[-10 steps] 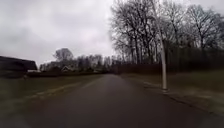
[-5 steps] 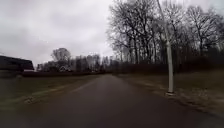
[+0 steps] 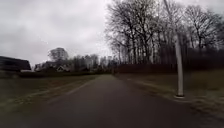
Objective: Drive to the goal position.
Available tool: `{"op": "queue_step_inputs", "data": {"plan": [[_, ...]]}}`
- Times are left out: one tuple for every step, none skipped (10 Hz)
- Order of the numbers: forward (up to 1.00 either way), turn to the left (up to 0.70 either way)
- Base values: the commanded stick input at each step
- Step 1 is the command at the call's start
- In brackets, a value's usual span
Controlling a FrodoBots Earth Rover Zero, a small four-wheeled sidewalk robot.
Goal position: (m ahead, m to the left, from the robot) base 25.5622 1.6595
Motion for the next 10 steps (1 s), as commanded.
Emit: {"op": "queue_step_inputs", "data": {"plan": [[1.00, 0.40], [1.00, 0.40], [1.00, 0.40], [1.00, 0.40], [1.00, 0.40], [1.00, 0.40], [1.00, 0.35], [1.00, 0.00], [1.00, 0.00], [1.00, 0.00]]}}
